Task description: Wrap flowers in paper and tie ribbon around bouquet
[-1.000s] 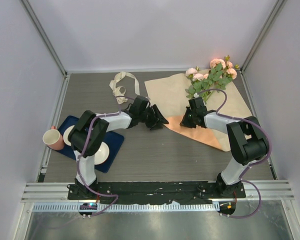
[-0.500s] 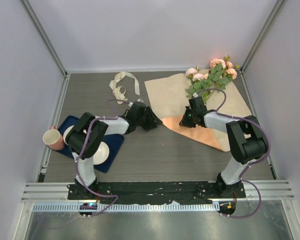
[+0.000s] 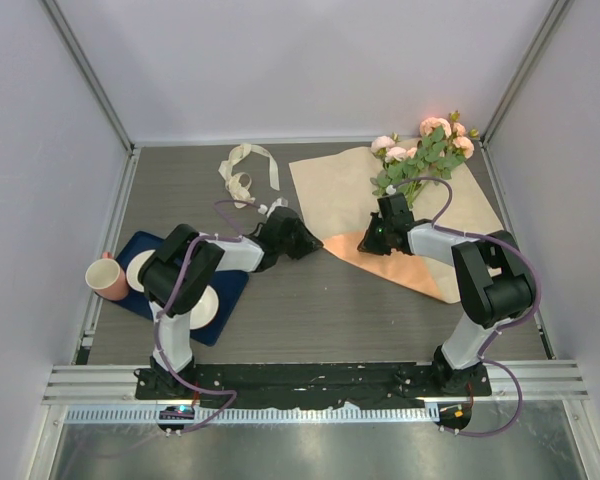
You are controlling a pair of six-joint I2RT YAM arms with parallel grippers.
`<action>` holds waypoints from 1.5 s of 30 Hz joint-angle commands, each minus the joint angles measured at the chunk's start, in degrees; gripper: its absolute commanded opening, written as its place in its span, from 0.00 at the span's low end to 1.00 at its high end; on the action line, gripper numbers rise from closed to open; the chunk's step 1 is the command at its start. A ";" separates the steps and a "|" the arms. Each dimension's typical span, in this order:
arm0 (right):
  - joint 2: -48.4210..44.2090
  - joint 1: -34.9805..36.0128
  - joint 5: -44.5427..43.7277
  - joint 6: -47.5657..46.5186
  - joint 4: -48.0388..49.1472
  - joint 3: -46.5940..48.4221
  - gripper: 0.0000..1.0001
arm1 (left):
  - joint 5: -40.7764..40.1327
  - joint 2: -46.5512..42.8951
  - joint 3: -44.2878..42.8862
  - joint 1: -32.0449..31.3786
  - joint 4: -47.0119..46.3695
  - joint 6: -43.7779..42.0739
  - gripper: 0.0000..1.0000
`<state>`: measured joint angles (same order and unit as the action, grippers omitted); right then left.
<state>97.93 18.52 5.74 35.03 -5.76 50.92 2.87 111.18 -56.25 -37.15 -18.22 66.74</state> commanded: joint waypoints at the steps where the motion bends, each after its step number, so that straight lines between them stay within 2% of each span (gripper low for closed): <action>1: 1.56 -0.33 0.59 0.57 0.13 0.06 0.01 | -5.68 -0.25 -1.49 -0.73 -0.15 -3.98 0.21; 7: 1.30 -1.38 1.21 1.62 0.13 -0.91 0.01 | -8.14 -2.10 -5.97 -3.10 2.75 -11.09 0.00; 12: 0.86 -2.44 2.87 2.68 1.54 -2.39 0.01 | -12.27 -4.56 -8.79 -7.75 5.12 -16.80 0.00; 16: -0.02 -3.40 4.63 2.86 3.99 -3.54 0.01 | -13.86 -5.53 -11.94 -10.31 6.61 -17.96 0.00; 20: -0.81 -4.37 7.96 3.99 7.84 -5.21 0.01 | -11.76 -3.26 -14.93 -10.93 7.23 -17.70 0.00; 23: -1.60 -4.81 9.90 4.44 10.76 -6.44 0.01 | -6.93 -1.14 -18.36 -11.02 8.20 -16.73 0.00; 27: -1.95 -4.81 9.38 3.56 10.25 -5.83 0.01 | -7.96 -4.02 -17.24 -10.58 14.23 -13.58 0.00; 28: -1.69 -4.73 9.21 3.30 9.20 -5.57 0.01 | -9.80 -4.82 -16.44 -10.32 16.09 -12.26 0.04; 29: -1.52 -4.81 9.29 3.03 9.01 -5.39 0.01 | -10.08 -5.78 -15.39 -9.88 17.94 -9.64 0.22; 31: -1.34 -4.72 9.12 2.24 8.22 -5.04 0.01 | -9.82 -8.15 -10.48 -8.30 16.91 -6.29 0.42; 32: -1.34 -4.72 8.94 2.33 8.22 -5.04 0.01 | -9.47 -8.78 -8.55 -7.68 13.94 -4.88 0.49; 34: -1.16 -4.72 9.03 2.50 8.31 -5.04 0.01 | -9.81 -9.66 -4.76 -6.36 12.42 -1.19 0.55; 40: -1.16 -4.73 9.21 2.50 7.70 -4.25 0.01 | -13.59 -6.33 -2.46 -5.22 9.09 2.86 0.55; 42: -1.25 -4.72 9.12 2.33 7.43 -4.07 0.01 | -14.65 -3.87 -2.11 -4.78 7.15 4.09 0.48; 45: -1.08 -4.72 9.20 2.42 7.25 -3.98 0.01 | -16.58 -2.19 -0.71 -4.78 2.05 4.98 0.45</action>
<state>97.62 13.76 15.38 38.89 3.38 45.52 -9.45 106.67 -58.50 -41.91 -8.29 68.88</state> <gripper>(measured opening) 0.028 0.461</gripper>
